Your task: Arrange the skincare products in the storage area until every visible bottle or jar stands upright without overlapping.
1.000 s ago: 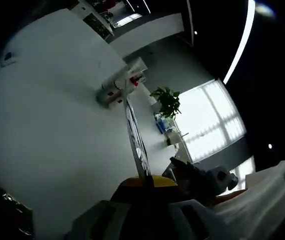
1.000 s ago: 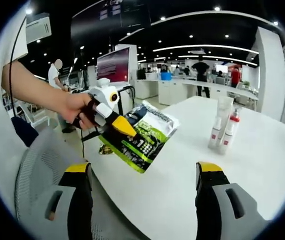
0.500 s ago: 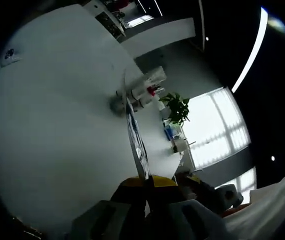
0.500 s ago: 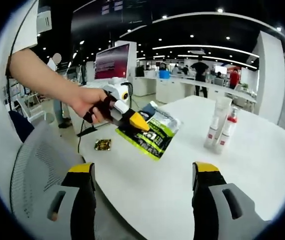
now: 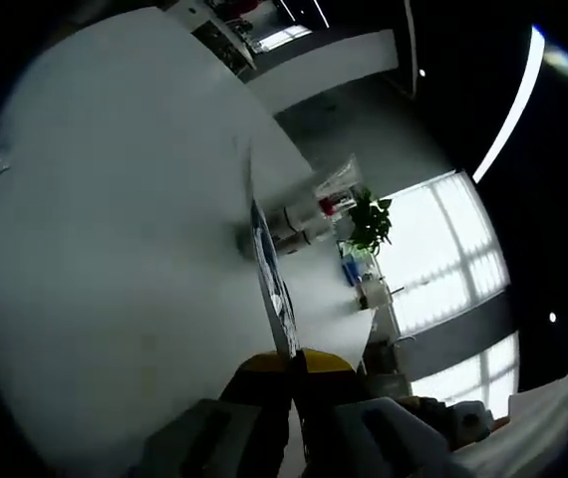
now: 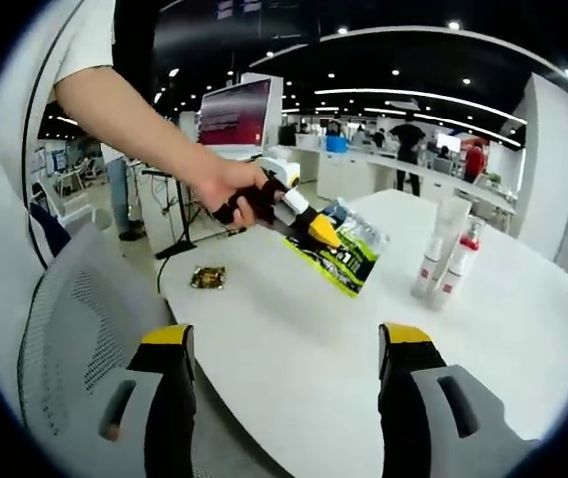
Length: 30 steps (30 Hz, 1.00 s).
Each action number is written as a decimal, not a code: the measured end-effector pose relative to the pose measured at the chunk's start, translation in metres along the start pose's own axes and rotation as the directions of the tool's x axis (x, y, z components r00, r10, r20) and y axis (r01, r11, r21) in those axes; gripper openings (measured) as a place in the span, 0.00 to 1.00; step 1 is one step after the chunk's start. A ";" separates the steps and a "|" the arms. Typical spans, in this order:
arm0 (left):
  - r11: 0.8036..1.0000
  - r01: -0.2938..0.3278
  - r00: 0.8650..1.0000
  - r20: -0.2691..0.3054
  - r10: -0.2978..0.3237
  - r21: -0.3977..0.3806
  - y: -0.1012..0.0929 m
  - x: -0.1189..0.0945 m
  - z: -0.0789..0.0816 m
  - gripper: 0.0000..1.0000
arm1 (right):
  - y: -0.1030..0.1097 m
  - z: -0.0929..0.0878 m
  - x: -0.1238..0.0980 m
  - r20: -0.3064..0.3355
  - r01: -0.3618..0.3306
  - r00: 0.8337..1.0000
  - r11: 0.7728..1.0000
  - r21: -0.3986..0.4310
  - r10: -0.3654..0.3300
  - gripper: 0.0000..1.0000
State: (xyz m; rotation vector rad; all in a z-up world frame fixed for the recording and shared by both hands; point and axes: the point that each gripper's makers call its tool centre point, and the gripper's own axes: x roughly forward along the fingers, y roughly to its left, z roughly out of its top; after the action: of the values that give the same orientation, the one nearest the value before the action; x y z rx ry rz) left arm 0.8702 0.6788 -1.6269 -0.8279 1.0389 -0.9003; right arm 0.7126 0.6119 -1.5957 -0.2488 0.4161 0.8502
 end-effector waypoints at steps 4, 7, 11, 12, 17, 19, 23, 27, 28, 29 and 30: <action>1.000 -0.010 1.000 -0.013 0.010 0.013 0.006 0.003 0.010 0.02 | -0.002 -0.002 0.000 -0.016 0.009 1.000 1.000 -0.006 -0.009 0.68; 0.999 -0.037 0.999 -0.018 0.037 0.001 0.017 0.006 0.017 0.02 | 0.001 -0.004 0.002 -0.026 -0.006 1.000 1.000 -0.010 0.006 0.68; 0.997 -0.058 0.998 -0.020 0.057 -0.043 0.028 0.013 0.028 0.02 | 0.000 -0.008 0.002 -0.040 -0.002 0.999 1.000 -0.022 0.001 0.67; 0.997 -0.056 0.998 -0.021 0.055 -0.051 0.029 0.016 0.030 0.02 | -0.001 -0.008 0.001 -0.039 0.004 0.999 1.000 -0.024 -0.005 0.66; 0.997 -0.051 0.998 -0.040 0.049 -0.050 0.031 0.028 0.042 0.02 | -0.004 -0.011 0.002 -0.055 0.014 0.998 1.000 -0.020 -0.015 0.66; 0.998 -0.060 0.997 -0.058 0.059 -0.031 0.034 0.034 0.047 0.02 | -0.003 -0.012 0.002 -0.061 0.009 0.998 1.000 -0.022 -0.010 0.66; 0.998 -0.062 0.994 -0.093 0.063 0.013 0.035 0.043 0.055 0.02 | -0.002 -0.015 0.003 -0.072 0.002 0.997 1.000 -0.026 -0.004 0.65; 0.997 -0.067 0.991 -0.115 0.072 0.049 0.037 0.050 0.063 0.02 | -0.002 -0.015 0.003 -0.075 0.001 0.997 1.000 -0.020 -0.003 0.65; 0.996 -0.071 0.989 -0.122 0.077 0.051 0.039 0.052 0.064 0.02 | -0.002 -0.016 0.003 -0.077 0.002 0.997 1.000 -0.018 -0.003 0.64; 0.996 -0.076 0.989 -0.127 0.082 0.053 0.041 0.053 0.066 0.02 | -0.002 -0.016 0.003 -0.079 0.001 0.997 1.000 -0.017 -0.003 0.64; 0.995 -0.084 0.988 -0.128 0.091 0.054 0.044 0.054 0.068 0.02 | -0.002 -0.016 0.003 -0.080 0.000 0.997 1.000 -0.017 -0.002 0.64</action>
State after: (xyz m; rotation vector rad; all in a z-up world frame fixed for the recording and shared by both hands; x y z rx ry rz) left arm 0.9572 0.6567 -1.6650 -0.6849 1.1539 -0.9105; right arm 0.7120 0.6068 -1.6116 -0.2989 0.4834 0.8450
